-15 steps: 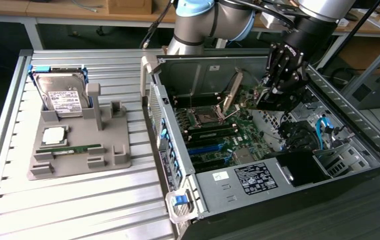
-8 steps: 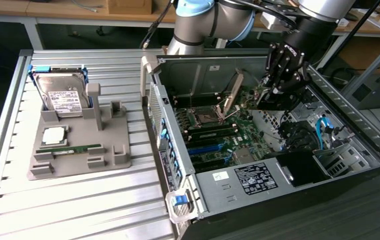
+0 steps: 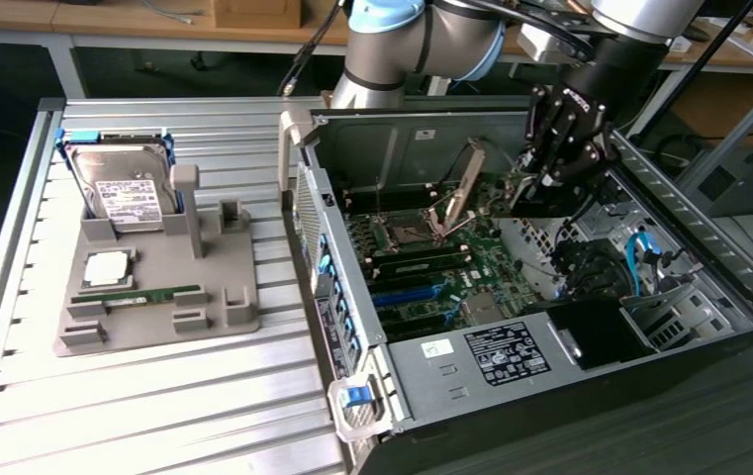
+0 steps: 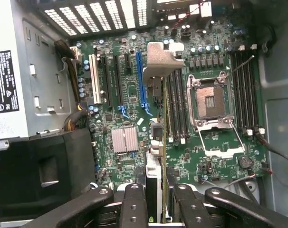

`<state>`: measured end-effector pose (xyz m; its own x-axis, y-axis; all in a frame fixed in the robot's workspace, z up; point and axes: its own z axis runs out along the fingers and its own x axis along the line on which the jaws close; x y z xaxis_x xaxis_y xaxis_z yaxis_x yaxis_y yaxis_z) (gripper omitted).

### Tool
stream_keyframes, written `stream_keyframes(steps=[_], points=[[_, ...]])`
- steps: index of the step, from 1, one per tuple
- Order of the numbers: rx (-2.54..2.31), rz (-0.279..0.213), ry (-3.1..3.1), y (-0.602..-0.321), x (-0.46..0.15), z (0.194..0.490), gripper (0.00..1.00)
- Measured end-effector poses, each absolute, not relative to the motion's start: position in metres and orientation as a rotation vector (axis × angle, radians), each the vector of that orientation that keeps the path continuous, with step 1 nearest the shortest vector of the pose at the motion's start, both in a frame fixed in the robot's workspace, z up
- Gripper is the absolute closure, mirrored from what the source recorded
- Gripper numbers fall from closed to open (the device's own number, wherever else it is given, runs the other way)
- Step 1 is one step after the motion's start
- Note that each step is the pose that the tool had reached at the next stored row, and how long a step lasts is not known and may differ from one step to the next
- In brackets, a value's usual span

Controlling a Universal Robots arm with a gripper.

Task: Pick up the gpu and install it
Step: 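Insert the gpu into the slot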

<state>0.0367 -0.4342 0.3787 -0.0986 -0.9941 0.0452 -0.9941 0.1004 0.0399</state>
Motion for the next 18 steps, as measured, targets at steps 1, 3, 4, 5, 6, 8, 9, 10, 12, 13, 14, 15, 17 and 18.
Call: stream_keyframes(steps=[1,3,4,5,6,8,9,10,12,13,14,15,17,18], points=[[2.075,0.001,-2.278,-0.4342,0.0367,0.3787,0.73],[2.091,0.002,-2.263,-0.4342,0.0367,0.3787,0.73],[2.104,0.003,-2.251,-0.4342,0.0367,0.3787,0.73],[2.109,-0.003,-2.251,-0.4341,0.0367,0.3787,0.73],[2.113,-0.013,-2.255,-0.4341,0.0367,0.3787,0.73],[2.126,-0.041,-2.266,-0.4342,0.0367,0.3787,0.73],[2.134,-0.057,-2.271,-0.4343,0.0367,0.3787,0.73],[2.142,-0.067,-2.272,-0.4343,0.0367,0.3788,0.73],[2.161,-0.075,-2.259,-0.4343,0.0367,0.3788,0.73],[2.173,-0.076,-2.249,-0.4343,0.0367,0.3788,0.73],[2.186,-0.076,-2.237,-0.4343,0.0367,0.3787,0.73],[2.196,-0.077,-2.227,-0.4343,0.0367,0.3787,0.73],[2.213,-0.077,-2.209,-0.4344,0.0367,0.3788,0.73],[2.217,-0.077,-2.205,-0.4344,0.0367,0.3788,0.73]])
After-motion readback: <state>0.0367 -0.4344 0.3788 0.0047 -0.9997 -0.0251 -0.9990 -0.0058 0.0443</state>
